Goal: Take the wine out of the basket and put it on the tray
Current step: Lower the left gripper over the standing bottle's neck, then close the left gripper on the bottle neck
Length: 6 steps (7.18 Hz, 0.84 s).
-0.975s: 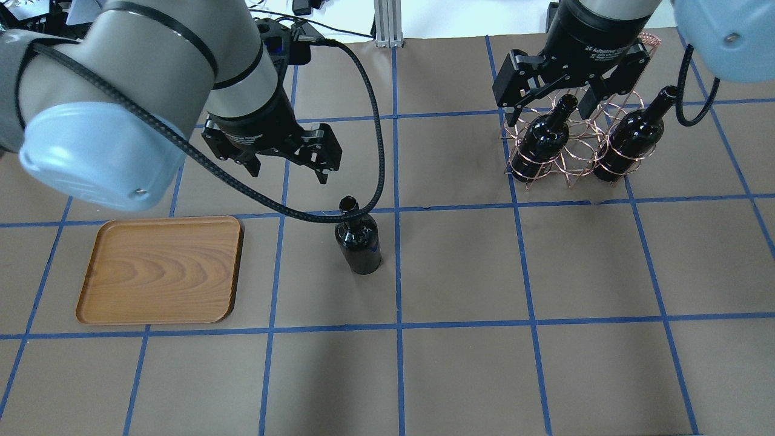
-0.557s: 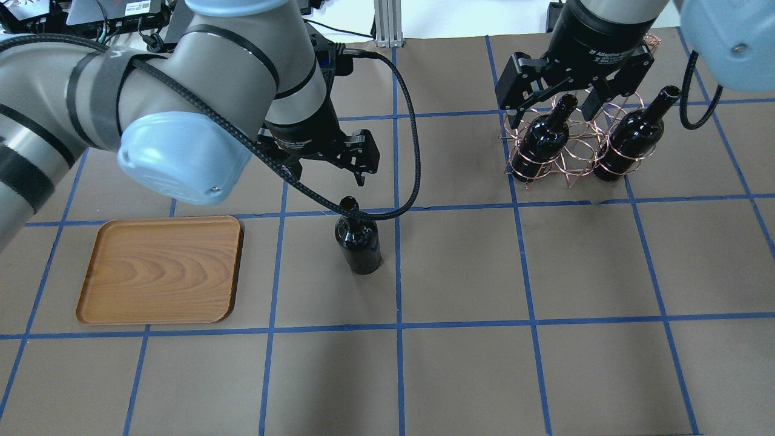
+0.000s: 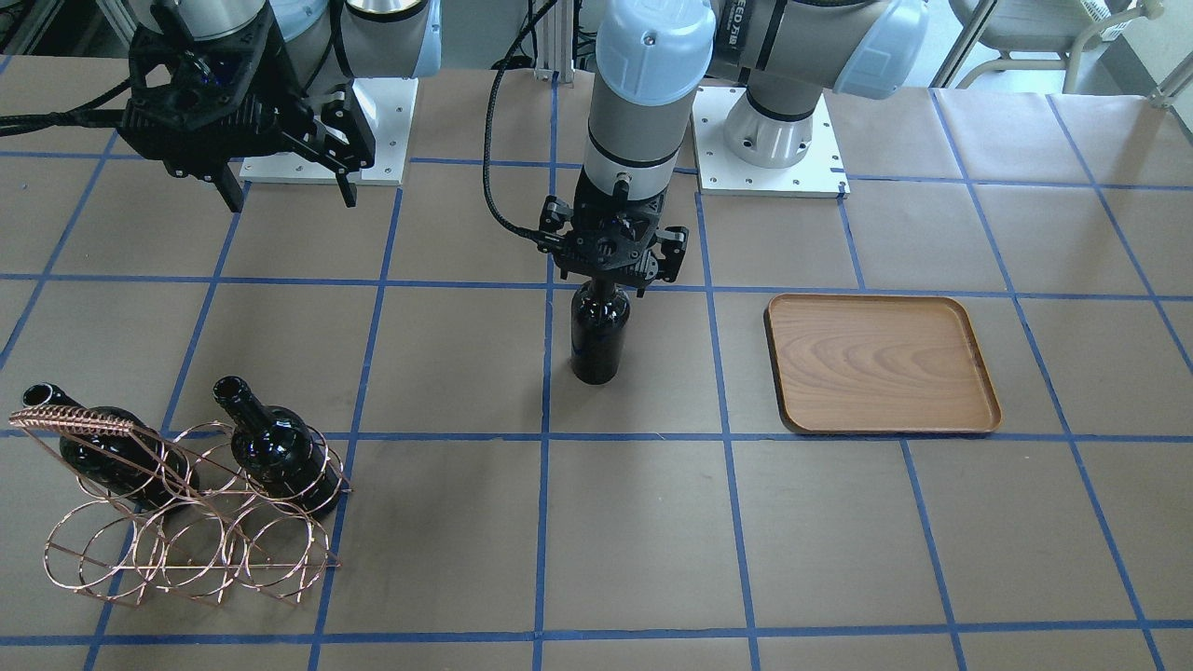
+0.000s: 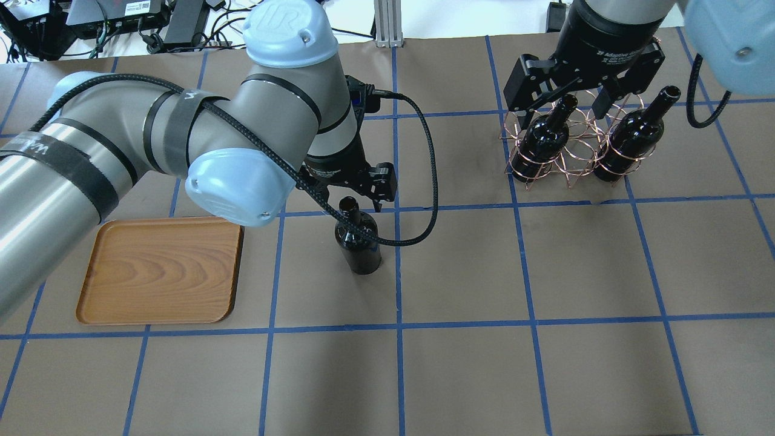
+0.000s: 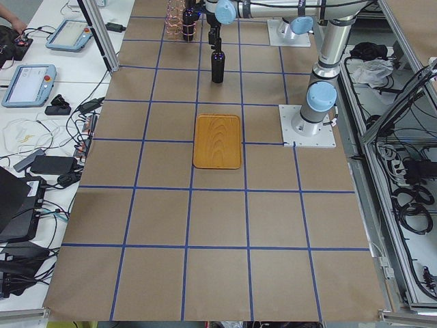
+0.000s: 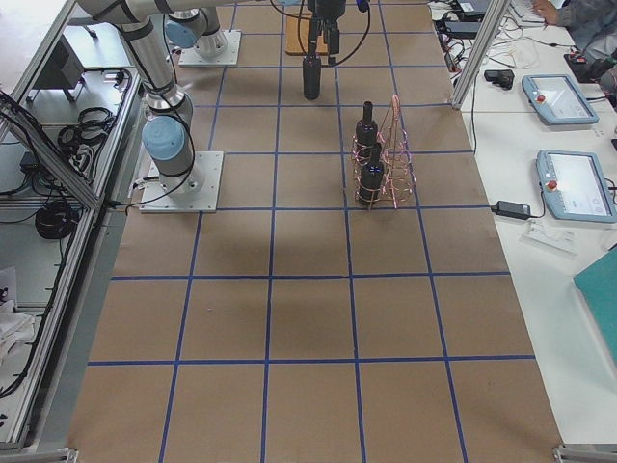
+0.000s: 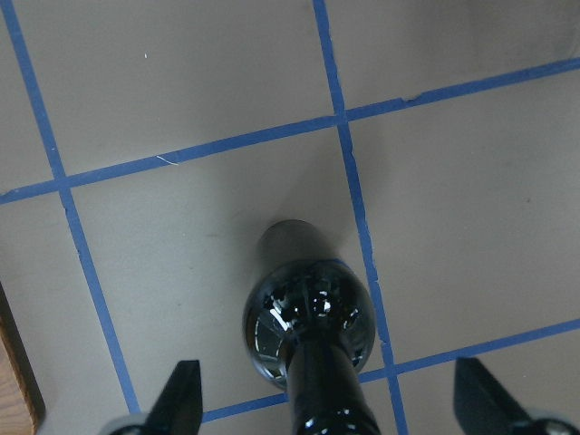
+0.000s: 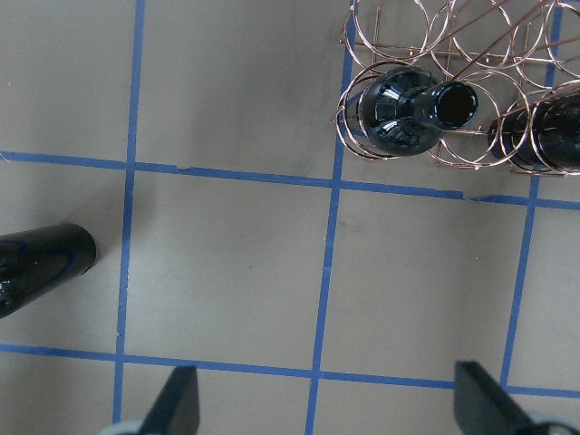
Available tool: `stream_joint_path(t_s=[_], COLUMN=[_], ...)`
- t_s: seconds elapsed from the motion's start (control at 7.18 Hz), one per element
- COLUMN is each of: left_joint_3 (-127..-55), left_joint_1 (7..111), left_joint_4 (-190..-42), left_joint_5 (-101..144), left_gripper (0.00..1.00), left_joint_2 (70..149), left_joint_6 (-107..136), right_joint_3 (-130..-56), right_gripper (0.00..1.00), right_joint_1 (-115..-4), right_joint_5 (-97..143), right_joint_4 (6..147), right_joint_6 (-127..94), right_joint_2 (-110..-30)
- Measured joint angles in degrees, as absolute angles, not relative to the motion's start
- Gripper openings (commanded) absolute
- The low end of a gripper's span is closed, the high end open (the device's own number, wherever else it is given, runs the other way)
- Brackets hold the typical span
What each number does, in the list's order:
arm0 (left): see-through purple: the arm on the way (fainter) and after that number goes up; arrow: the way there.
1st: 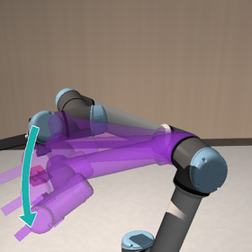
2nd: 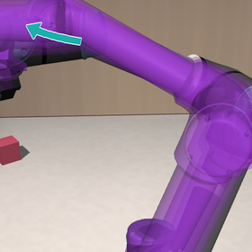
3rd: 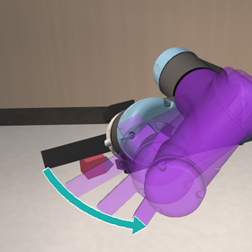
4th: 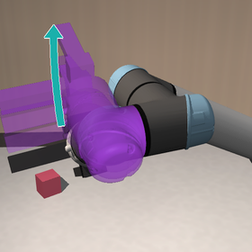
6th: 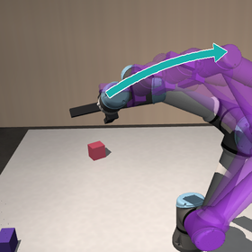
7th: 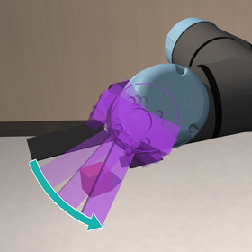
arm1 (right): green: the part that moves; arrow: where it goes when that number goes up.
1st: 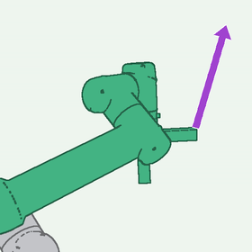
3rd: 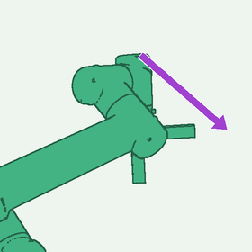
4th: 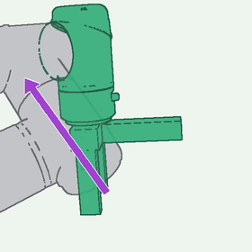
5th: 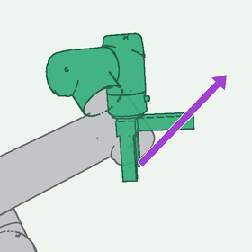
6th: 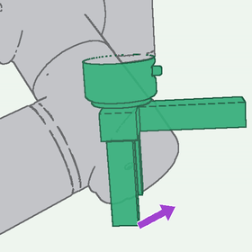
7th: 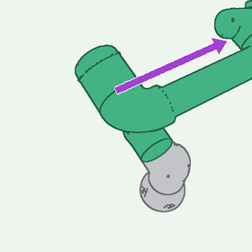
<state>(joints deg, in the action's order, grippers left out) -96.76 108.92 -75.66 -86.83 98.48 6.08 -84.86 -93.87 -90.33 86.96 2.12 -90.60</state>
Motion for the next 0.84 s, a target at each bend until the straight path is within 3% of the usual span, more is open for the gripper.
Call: stream_joint_path(t_s=[0.42,0.7,0.84], left_joint_3=[-97.8,-98.0,-97.9], left_joint_1=[109.0,109.0,109.0], left_joint_4=[-75.8,-76.4,-76.6], left_joint_5=[-87.1,-87.0,-87.0], left_gripper=[0.79,0.44,0.39], left_joint_2=[98.9,98.9,98.9], left_joint_6=[5.7,5.7,5.7], right_joint_3=[-85.0,-85.0,-85.0], right_gripper=[1.00,1.00,1.00], right_joint_1=[-93.9,-93.9,-93.9], right_joint_5=[-90.3,-90.4,-90.4], right_joint_4=[87.3,87.4,87.4], right_joint_6=[2.5,2.5,2.6], right_joint_2=[-90.3,-90.2,-90.2])
